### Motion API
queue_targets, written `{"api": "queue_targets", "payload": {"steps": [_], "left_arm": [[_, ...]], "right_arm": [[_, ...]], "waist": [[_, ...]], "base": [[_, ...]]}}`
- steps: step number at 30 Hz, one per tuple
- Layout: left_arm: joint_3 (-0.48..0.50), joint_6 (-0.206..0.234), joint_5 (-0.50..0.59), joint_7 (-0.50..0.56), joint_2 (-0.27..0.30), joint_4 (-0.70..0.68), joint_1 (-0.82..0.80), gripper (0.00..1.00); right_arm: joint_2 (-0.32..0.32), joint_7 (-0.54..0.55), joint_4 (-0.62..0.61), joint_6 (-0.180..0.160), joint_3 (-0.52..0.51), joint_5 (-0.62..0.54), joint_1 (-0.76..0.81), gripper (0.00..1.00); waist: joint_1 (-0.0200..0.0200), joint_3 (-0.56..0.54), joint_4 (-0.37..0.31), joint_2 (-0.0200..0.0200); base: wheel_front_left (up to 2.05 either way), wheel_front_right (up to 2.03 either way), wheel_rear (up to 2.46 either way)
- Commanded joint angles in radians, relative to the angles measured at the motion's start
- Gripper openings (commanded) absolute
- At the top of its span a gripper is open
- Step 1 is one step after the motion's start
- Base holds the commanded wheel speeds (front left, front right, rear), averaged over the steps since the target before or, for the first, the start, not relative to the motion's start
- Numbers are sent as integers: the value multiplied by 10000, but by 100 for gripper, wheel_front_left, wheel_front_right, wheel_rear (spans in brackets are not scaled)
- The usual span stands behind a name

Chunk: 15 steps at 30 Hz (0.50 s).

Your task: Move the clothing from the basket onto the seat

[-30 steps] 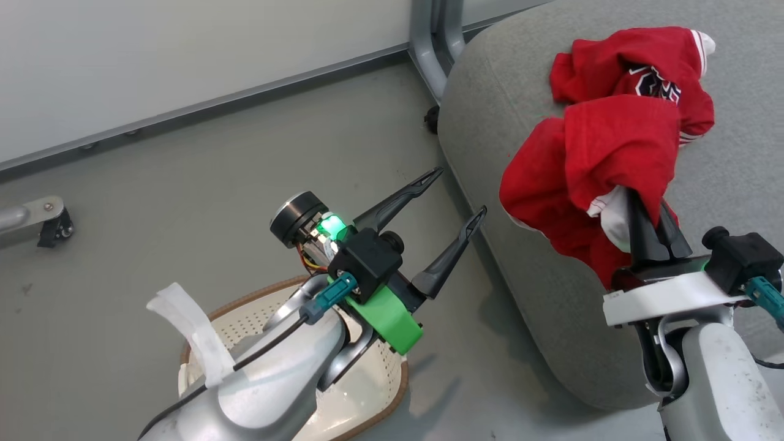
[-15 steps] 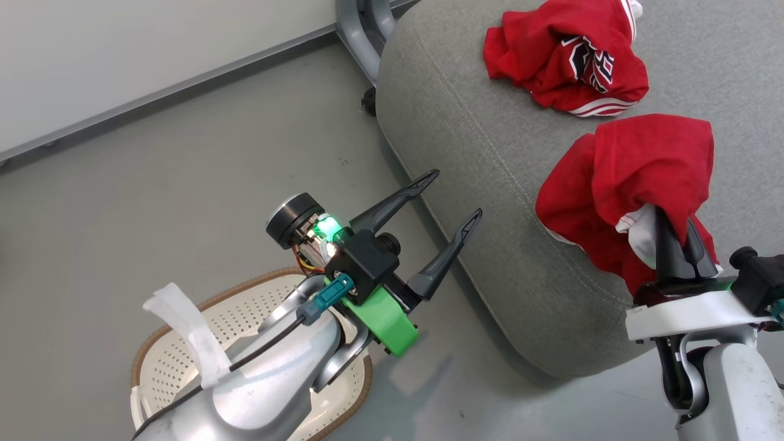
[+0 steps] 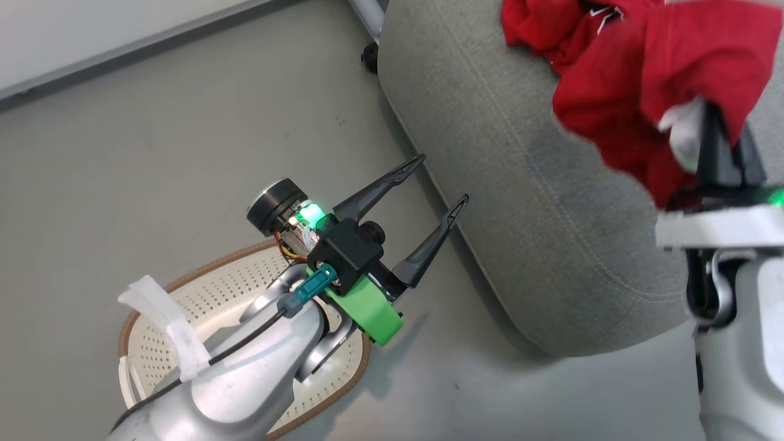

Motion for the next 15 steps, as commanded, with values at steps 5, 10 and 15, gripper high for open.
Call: {"api": "queue_targets", "payload": {"steps": [5, 10, 15], "left_arm": [[45, 34, 176, 119, 280, -302, -413, 100], [79, -15, 300, 222, 465, -598, -746, 100], [133, -44, 413, 310, 722, -796, -1014, 100]], "right_arm": [[-51, -14, -82, -11, -461, -749, -1743, 0], [-469, -14, 145, -11, -1035, -1174, -3376, 0], [-1071, -16, 753, -11, -1289, -1413, -4826, 0]], "waist": [[0, 1113, 383, 84], [0, 1984, 627, 84], [0, 2646, 730, 84]], "base": [[0, 0, 0], [0, 0, 0], [0, 0, 0]]}}
